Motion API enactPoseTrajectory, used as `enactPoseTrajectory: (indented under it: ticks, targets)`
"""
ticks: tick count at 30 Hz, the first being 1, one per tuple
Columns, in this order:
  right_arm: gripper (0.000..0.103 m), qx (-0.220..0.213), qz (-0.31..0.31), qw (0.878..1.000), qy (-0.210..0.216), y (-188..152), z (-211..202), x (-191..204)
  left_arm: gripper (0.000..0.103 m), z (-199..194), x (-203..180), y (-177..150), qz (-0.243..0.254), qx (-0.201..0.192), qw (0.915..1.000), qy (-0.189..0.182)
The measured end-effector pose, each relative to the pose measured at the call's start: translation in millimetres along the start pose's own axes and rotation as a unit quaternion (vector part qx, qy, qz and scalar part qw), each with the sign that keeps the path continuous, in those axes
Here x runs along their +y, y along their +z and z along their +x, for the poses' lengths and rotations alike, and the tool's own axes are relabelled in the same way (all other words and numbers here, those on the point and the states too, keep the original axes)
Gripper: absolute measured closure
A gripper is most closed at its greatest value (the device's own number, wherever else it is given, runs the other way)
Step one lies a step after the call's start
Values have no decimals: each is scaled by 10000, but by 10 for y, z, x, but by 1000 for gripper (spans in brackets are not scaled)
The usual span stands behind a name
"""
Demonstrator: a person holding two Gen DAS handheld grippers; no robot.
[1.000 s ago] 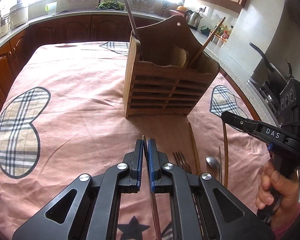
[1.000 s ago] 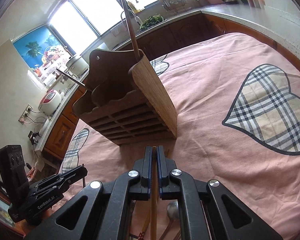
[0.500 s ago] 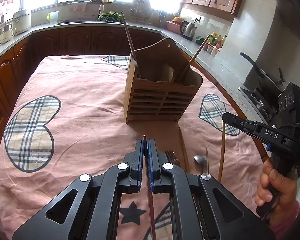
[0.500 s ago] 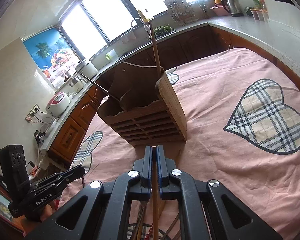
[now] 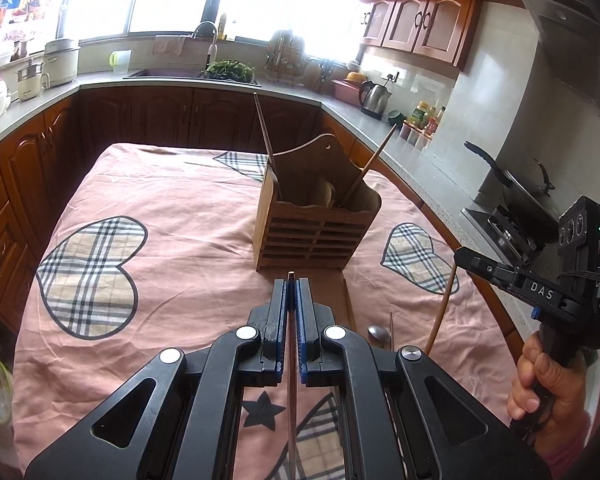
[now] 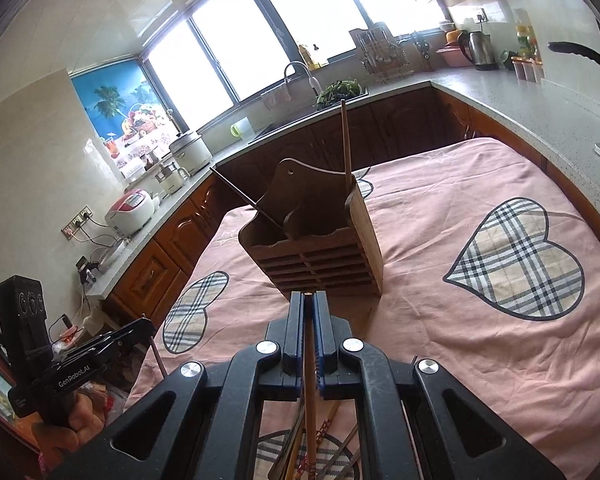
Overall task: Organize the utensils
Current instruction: 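Lift both held chopsticks and carry them above the wooden holder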
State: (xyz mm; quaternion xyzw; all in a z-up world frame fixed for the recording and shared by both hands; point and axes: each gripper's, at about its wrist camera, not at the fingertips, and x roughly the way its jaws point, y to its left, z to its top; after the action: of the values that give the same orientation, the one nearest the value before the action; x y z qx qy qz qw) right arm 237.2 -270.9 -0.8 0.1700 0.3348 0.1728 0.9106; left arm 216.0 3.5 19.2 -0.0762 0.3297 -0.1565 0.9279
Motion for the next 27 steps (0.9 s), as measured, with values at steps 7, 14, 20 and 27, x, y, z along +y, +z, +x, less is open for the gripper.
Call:
enactPoseTrajectory:
  ticks: [7,14,20,27]
  targets:
    - [99,-177,-125,9998,10,-46,-219,106,99,-247,-15,-17,-24,-326,9994,125]
    - [99,-370,-254,9990,34,-64,-393,216,99,-437,-46,-13,-14,-538,9985,114]
    - [99,-650,-359,9972,-9,-5,-528,282,99,-570,-48,48,-64,-750,9971,116]
    - [99,-1157,-534,9918,-87,83,-661,367,99,-633,-50,149,-165,-942,9954,42]
